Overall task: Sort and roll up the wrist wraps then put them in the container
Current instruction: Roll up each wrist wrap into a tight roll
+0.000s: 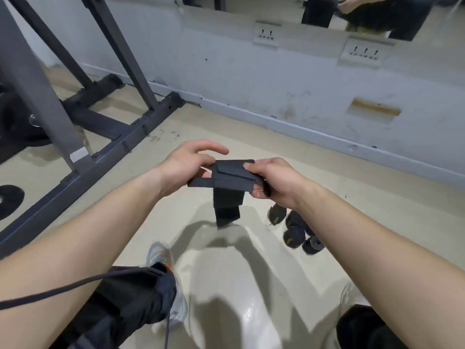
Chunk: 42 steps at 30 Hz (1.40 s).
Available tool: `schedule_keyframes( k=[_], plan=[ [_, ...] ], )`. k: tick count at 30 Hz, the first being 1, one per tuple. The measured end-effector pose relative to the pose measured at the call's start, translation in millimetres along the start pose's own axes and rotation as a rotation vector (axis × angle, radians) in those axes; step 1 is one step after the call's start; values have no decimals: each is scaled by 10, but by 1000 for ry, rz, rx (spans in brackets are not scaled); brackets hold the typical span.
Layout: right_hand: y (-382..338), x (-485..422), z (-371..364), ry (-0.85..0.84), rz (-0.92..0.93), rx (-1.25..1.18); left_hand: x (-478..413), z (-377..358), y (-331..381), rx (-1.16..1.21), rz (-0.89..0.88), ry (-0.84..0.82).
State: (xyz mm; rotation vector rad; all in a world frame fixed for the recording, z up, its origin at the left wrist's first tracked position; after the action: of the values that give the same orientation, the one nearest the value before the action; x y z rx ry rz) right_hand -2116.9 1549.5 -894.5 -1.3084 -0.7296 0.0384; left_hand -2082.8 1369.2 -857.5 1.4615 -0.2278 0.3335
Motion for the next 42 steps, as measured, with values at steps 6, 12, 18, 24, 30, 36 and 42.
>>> schedule_keyframes(
  k=[6, 12, 18, 24, 30, 36, 42],
  plan=[
    [-385, 755, 369, 42, -45, -247, 512, -462, 651, -21, -178, -326],
    [-115, 1098, 599, 56, -207, -274, 562, -840, 898, -246, -558, -147],
    [65, 1020, 767, 117, -178, 220, 289, -1041, 473, -64, -350, -113],
    [-93, 838, 1039, 260, 167, 18, 171, -1119, 391, 198, -177, -88],
    [-98, 740, 819, -112, 270, -303, 110, -1138, 324, 384, -80, -4],
    [-70, 711, 882, 71, 286, -215, 94, -1088, 295, 412, -113, 69],
    [-51, 740, 892, 128, 259, -274, 174, -1102, 418, 459, -206, 62]
  ],
)
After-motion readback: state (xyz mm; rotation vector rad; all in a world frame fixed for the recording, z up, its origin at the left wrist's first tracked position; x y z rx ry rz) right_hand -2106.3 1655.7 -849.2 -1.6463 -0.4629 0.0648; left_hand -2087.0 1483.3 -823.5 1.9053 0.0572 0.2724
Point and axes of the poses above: each hand's wrist, its own x-axis away from the middle knuckle, its own z-axis out of the back of the hand, y = z × x, the point moved 8 cm from there along -x, towards the middle knuckle, and after that the axes turned 11 degrees about x, right-handed, at the moved point
